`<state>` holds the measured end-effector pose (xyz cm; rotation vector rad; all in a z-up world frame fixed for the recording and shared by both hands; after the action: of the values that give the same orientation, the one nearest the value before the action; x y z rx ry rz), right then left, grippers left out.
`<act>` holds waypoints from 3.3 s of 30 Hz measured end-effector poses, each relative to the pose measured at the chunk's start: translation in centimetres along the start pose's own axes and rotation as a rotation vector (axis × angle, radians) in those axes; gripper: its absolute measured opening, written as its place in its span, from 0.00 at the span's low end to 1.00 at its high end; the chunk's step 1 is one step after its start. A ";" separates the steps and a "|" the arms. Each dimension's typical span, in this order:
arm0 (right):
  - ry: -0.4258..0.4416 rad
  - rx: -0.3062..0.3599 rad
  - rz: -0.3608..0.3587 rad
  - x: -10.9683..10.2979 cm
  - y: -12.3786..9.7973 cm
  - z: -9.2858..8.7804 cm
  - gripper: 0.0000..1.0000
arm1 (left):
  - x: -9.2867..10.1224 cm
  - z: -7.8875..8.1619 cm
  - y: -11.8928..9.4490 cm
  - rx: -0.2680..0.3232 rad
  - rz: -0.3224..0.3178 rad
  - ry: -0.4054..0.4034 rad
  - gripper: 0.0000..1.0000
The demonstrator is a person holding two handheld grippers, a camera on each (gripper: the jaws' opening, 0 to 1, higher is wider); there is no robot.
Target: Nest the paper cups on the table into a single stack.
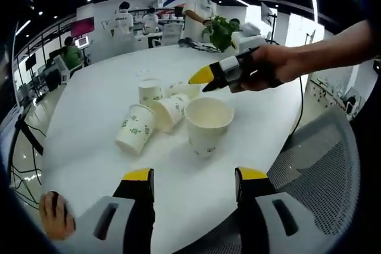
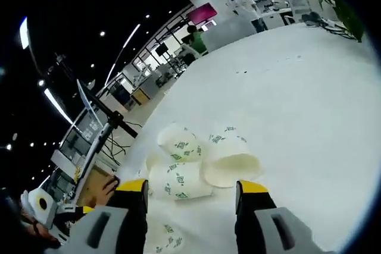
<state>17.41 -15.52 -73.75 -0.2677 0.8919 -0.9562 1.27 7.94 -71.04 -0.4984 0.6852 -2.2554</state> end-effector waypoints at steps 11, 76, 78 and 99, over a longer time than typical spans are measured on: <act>0.154 0.066 -0.031 0.7 2.1 1.2 0.57 | 0.1 -0.2 0.5 -0.008 -0.013 -0.023 0.53; -0.137 0.112 0.042 -2.8 -3.8 6.1 0.00 | 0.7 0.2 0.6 0.020 -0.043 -0.028 0.56; -0.214 0.065 0.058 -3.6 -4.1 6.0 0.00 | 0.8 0.3 0.4 0.030 -0.038 -0.030 0.56; -0.941 -0.384 0.162 -10.8 -5.1 1.6 0.00 | 1.4 0.0 -0.3 0.060 -0.034 -0.037 0.55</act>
<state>12.73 -10.13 -64.08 -0.8741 0.2032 -0.4027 0.17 7.06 -70.61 -0.5251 0.5925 -2.2851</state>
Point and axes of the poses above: the point that each gripper's makers call its tool centre point, and the gripper's own axes: y roughly forward along the fingers, x roughly to its right, z roughly out of its top, the point moved 9 cm from there along -y, roughly backward along the fingers, and after that the axes turned 6 degrees about -z, right-handed, at the moved point
